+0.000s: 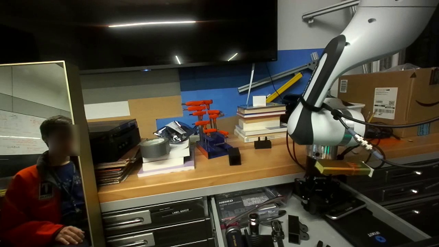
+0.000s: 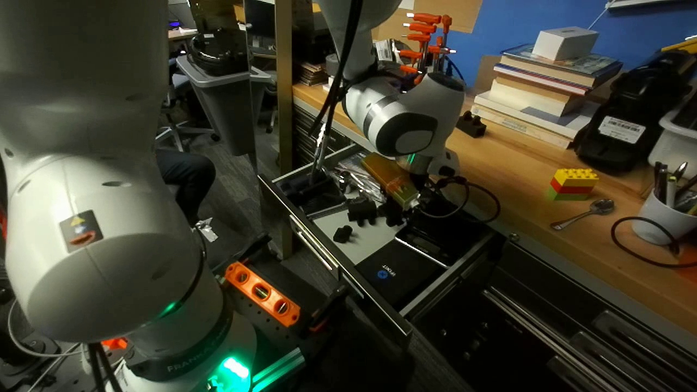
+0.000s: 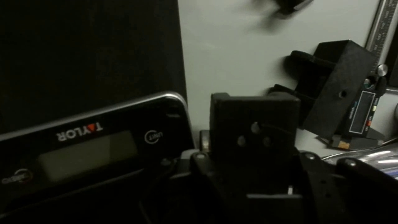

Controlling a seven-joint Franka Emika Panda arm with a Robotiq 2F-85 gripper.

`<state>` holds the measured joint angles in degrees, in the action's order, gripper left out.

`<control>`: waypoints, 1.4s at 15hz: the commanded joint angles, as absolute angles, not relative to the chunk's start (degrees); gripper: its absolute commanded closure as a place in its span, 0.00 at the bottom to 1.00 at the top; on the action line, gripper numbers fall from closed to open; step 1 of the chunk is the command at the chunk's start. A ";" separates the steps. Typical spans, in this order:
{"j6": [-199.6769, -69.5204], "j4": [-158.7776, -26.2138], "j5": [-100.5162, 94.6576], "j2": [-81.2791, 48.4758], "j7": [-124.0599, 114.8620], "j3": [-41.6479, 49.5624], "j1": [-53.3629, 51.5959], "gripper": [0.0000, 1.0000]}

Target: Put the black objects in the drawer, then close it

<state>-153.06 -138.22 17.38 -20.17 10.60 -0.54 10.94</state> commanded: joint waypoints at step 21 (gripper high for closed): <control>-155.94 -132.82 21.34 -24.26 15.38 -6.68 13.58 0.00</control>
